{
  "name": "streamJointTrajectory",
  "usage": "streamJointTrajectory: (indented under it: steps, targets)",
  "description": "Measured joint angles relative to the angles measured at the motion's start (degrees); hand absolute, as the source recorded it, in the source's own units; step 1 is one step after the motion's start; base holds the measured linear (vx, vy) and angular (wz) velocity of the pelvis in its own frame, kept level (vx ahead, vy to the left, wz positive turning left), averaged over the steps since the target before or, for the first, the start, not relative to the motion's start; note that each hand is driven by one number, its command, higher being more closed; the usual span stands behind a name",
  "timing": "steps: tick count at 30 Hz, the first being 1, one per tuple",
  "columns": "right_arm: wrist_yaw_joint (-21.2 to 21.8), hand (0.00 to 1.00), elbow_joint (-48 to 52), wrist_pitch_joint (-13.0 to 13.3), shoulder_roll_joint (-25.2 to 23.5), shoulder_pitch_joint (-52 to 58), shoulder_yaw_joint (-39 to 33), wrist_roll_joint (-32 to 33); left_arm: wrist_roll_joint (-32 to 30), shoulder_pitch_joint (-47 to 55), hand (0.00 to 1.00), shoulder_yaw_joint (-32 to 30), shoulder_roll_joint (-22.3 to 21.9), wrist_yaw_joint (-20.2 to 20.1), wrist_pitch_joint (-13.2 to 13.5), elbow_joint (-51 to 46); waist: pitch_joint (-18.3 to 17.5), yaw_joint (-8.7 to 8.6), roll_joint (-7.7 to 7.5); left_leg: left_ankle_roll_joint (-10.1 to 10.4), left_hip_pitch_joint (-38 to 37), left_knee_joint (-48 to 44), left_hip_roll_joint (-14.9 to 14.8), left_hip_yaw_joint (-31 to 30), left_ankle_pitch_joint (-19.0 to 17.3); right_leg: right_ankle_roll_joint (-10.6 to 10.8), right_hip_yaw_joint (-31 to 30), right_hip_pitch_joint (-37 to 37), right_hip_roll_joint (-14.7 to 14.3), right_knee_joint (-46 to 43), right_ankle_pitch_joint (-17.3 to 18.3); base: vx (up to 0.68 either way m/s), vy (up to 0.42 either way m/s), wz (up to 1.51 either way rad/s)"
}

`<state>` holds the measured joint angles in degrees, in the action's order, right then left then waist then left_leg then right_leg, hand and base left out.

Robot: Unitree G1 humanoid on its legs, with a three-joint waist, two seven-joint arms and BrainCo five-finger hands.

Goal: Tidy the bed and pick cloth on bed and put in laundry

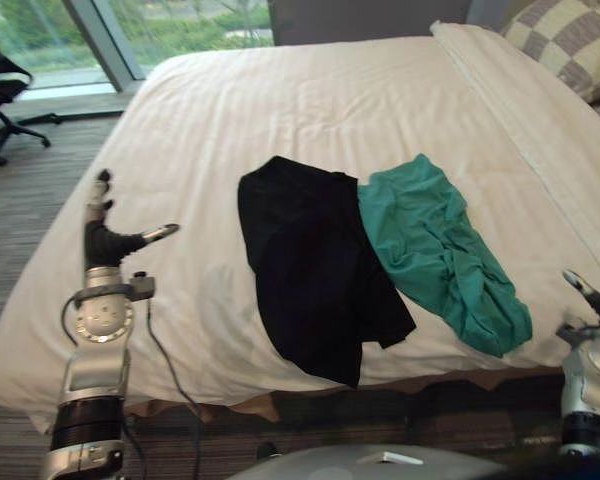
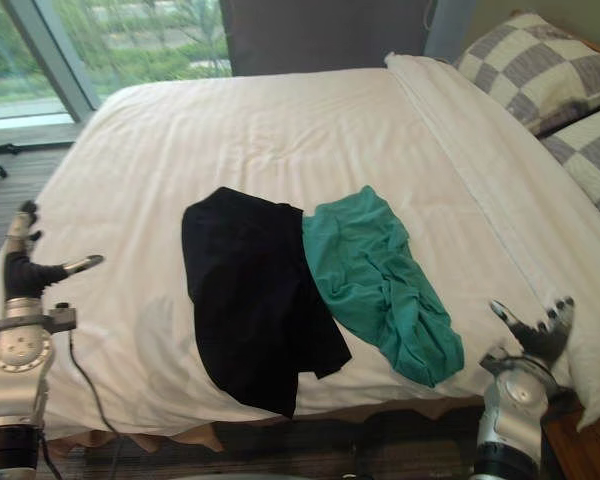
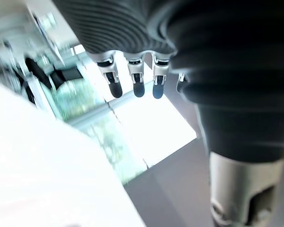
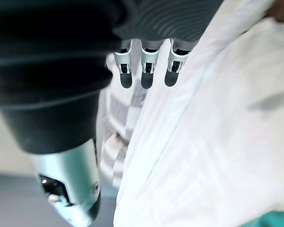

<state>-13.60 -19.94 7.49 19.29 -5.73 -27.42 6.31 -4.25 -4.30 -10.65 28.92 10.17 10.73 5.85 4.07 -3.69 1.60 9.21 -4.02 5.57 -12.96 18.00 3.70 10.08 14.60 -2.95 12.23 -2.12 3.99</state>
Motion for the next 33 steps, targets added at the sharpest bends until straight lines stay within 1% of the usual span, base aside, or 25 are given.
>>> streamJointTrajectory:
  steps: [2, 3, 4, 5, 6, 7, 8, 9, 10, 12, 14, 16, 17, 18, 19, 21, 22, 24, 27, 29, 30, 31, 32, 33]
  targets:
    - [0.7, 0.0, 2.9, 0.0, 0.5, -2.0, 3.6, -1.7, -2.5, -3.7, 0.0, 4.3, 0.0, -1.2, -0.4, 1.8, 1.3, -0.35, 0.03, 0.0, 0.2, 0.0, 0.0, 1.4, 0.0, 0.1, -1.6, 1.5, 0.0, -0.4, -0.2, -0.03, 0.008, -0.28]
    - [0.8, 0.0, 3.3, 0.0, 0.6, -2.3, 4.4, -2.2, -3.2, -4.4, 0.0, 4.9, 0.0, -1.2, -0.4, 2.3, 1.5, -0.4, 0.11, 0.0, 0.2, 0.0, 0.0, 1.7, 0.0, 0.1, -2.0, 1.8, 0.0, -0.5, -0.3, -0.02, 0.007, -0.3]
    - [1.3, 0.0, 4.4, 0.0, 1.1, -3.3, 6.5, -3.3, -4.5, -6.1, 0.0, 6.2, -0.2, -1.3, -0.9, 2.9, 2.0, -0.79, 0.48, 0.0, 0.5, 0.0, 0.0, 2.3, 0.0, 0.1, -2.8, 2.8, 0.0, -0.6, -0.5, -0.01, 0.001, -0.2]
    - [1.7, 0.0, 6.5, 0.0, 1.6, -3.7, 8.2, -3.9, -5.1, -8.1, 0.0, 7.7, -0.6, -1.5, -1.5, 3.0, 2.6, -1.57, 1.22, 0.0, 1.3, 0.0, 0.1, 2.4, 0.0, 0.0, -2.9, 3.8, 0.0, -0.6, -0.7, -0.01, 0.001, -0.19]
    - [1.9, 0.0, 7.1, 0.0, 1.7, -3.9, 8.7, -4.3, -5.8, -8.8, 0.0, 8.1, -0.8, -1.5, -1.6, 3.2, 2.9, -1.64, 1.41, 0.0, 1.3, 0.0, 0.1, 2.7, 0.0, 0.0, -3.1, 4.0, 0.0, -0.6, -0.9, 0.0, 0.005, -0.2]
    - [2.1, 0.0, 8.0, 0.0, 1.7, -4.8, 10.0, -5.1, -6.6, -11.0, 0.0, 9.0, -1.1, -1.5, -1.7, 5.1, 3.5, -1.79, 1.92, 0.0, 1.4, 0.0, 0.1, 3.7, 0.0, -0.1, -4.2, 4.8, -0.1, -0.6, -1.1, 0.01, 0.006, -0.27]
    - [2.2, 0.0, 8.4, 0.0, 1.7, -5.7, 10.9, -5.4, -7.2, -13.6, 0.0, 10.3, -1.1, -1.5, -2.2, 7.4, 4.3, -2.41, 2.26, 0.0, 1.5, 0.0, 0.1, 3.8, 0.0, -0.2, -4.6, 5.2, -0.1, -0.6, -1.3, 0.01, 0.005, -0.25]
    - [2.2, 0.0, 8.9, 0.0, 1.7, -5.7, 10.9, -5.4, -7.7, -14.6, 0.0, 10.7, -1.1, -1.5, -2.5, 8.0, 4.6, -2.58, 2.36, 0.0, 1.7, 0.0, 0.1, 3.8, 0.0, -0.2, -4.7, 5.4, -0.1, -0.6, -1.4, 0.0, -0.001, -0.12]
    - [2.2, 0.0, 10.9, 0.0, 1.7, -5.8, 11.3, -5.5, -8.9, -17.1, 0.0, 11.5, -1.2, -1.5, -3.0, 9.5, 5.2, -3.2, 2.71, -0.1, 2.7, 0.0, 0.1, 4.0, 0.1, -0.3, -5.1, 6.7, -0.1, -0.6, -1.9, 0.0, 0.005, -0.19]
    - [2.3, 0.0, 13.1, 0.0, 1.7, -6.2, 11.8, -5.5, -10.4, -20.2, 0.0, 12.3, -1.1, -1.5, -3.7, 11.7, 6.6, -3.29, 2.82, -0.2, 3.3, 0.0, 0.1, 5.4, 0.2, -0.6, -6.3, 8.4, -0.2, -0.5, -3.2, 0.0, 0.014, -0.28]
    - [2.3, 0.0, 15.4, 0.1, 1.6, -6.4, 12.7, -5.5, -12.9, -24.4, 0.0, 14.0, -1.1, -1.5, -5.0, 15.8, 9.1, -4.39, 2.91, -0.2, 3.6, 0.0, 0.4, 6.5, 0.2, -0.5, -7.9, 9.4, -0.1, -0.1, -4.9, -0.01, 0.031, -0.23]
    - [2.3, 0.0, 16.8, 0.2, 1.6, -6.4, 13.1, -5.5, -13.6, -26.2, 0.0, 14.3, -1.1, -1.5, -5.5, 17.9, 9.4, -4.9, 3.05, -0.2, 5.1, -0.1, 0.6, 6.6, 0.1, -0.4, -8.4, 11.0, 0.0, 0.2, -5.6, -0.01, 0.021, -0.16]
    - [2.3, 0.0, 17.1, 0.4, 1.6, -6.9, 13.4, -5.5, -14.8, -27.9, 0.0, 14.6, -1.1, -1.5, -6.1, 20.0, 10.5, -5.16, 2.95, -0.2, 5.5, -0.1, 0.7, 6.9, 0.2, -0.4, -9.1, 12.0, 0.0, 0.3, -6.1, -0.01, 0.011, -0.15]
    - [2.3, 0.0, 17.1, 0.4, 1.4, -7.7, 13.7, -5.5, -15.8, -29.7, 0.0, 15.7, -1.2, -1.6, -7.0, 22.8, 11.6, -5.58, 3.18, -0.2, 6.6, -0.8, 0.7, 7.0, 0.1, -0.4, -9.3, 12.9, 0.1, 0.3, -6.6, 0.0, 0.002, -0.15]
    - [2.2, 0.0, 17.2, 0.4, 1.4, -7.9, 13.8, -5.5, -16.1, -30.2, 0.0, 16.1, -1.2, -1.6, -7.5, 23.8, 12.0, -5.86, 3.26, -0.2, 6.8, -0.9, 0.7, 7.0, 0.1, -0.4, -9.4, 13.2, 0.1, 0.3, -6.7, 0.0, -0.003, -0.04]
    - [2.2, 0.0, 17.8, 0.4, 1.4, -8.2, 14.8, -5.5, -18.0, -31.2, 0.0, 16.8, -1.3, -1.6, -8.3, 27.1, 12.8, -5.93, 3.49, -0.2, 7.1, -1.1, 0.7, 7.7, 0.1, -0.4, -10.1, 13.9, 0.1, 0.3, -6.7, 0.01, -0.004, -0.15]
    - [2.1, 0.0, 19.1, 0.4, 1.0, -8.2, 14.9, -5.5, -19.8, -31.7, 0.0, 16.9, -1.7, -1.7, -9.3, 29.3, 13.7, -5.91, 3.79, -0.2, 7.1, -1.4, 0.7, 8.3, 0.1, -0.5, -10.8, 14.2, 0.1, 0.3, -7.0, 0.02, -0.005, -0.23]
    - [2.0, 0.0, 19.2, 0.4, 0.9, -8.3, 14.8, -5.5, -22.3, -32.5, 0.0, 16.9, -2.3, -2.9, -10.4, 31.1, 15.1, -6.07, 4.29, -0.2, 7.2, -2.0, 0.8, 8.3, 0.1, -0.4, -11.1, 14.3, 0.2, 0.3, -7.4, 0.02, -0.006, -0.11]
    - [2.0, 0.0, 19.2, 0.4, 0.4, -8.4, 14.7, -5.5, -24.4, -33.9, 0.0, 16.4, -3.4, -3.5, -10.7, 32.9, 15.5, -5.99, 4.66, -0.2, 7.3, -2.0, 0.9, 8.3, 0.2, -0.4, -11.3, 14.5, 0.3, 0.4, -7.4, 0.01, -0.001, -0.02]
    - [2.0, 0.0, 19.2, 0.4, -1.7, -9.0, 14.7, -5.5, -24.5, -34.9, 0.0, 16.2, -4.1, -3.7, -11.6, 34.2, 15.6, -5.97, 4.91, -0.2, 7.5, -2.3, 1.0, 8.3, 0.1, -0.3, -11.3, 14.5, 0.4, 0.5, -7.4, 0.0, 0.0, 0.0]
    - [2.0, 0.0, 19.2, 0.3, -2.0, -9.2, 14.7, -5.5, -24.5, -35.0, 1.0, 16.2, -4.3, -3.9, -11.7, 34.2, 15.7, -5.95, 4.98, -0.2, 7.5, -2.4, 1.0, 8.3, 0.1, -0.3, -11.3, 14.4, 0.5, 0.6, -7.4, 0.0, 0.0, 0.0]
    - [2.0, 0.0, 19.2, 0.1, -2.6, -9.8, 14.7, -5.5, -24.6, -34.6, 1.0, 16.1, -4.8, -4.1, -11.8, 34.2, 15.8, -5.93, 5.12, -0.2, 7.8, -2.7, 1.1, 8.3, 0.1, -0.2, -11.3, 14.4, 0.7, 0.9, -7.8, 0.0, 0.0, 0.0]
    - [2.0, 0.0, 19.2, 0.0, -2.6, -10.7, 14.7, -5.5, -24.6, -34.2, 1.0, 16.1, -5.4, -4.4, -12.1, 33.7, 16.0, -5.58, 5.61, -0.3, 8.3, -3.0, 1.1, 8.3, 0.2, -0.1, -11.3, 14.4, 0.7, 1.8, -8.9, 0.0, 0.0, 0.0]
    - [2.0, 0.0, 19.2, -0.1, -2.6, -11.0, 14.7, -5.5, -24.6, -34.2, 1.0, 16.1, -5.6, -4.8, -12.2, 33.3, 16.0, -5.39, 5.69, -0.3, 8.4, -3.0, 1.2, 8.2, 0.2, 0.0, -11.3, 14.4, 0.8, 2.1, -9.0, 0.0, 0.0, 0.0]
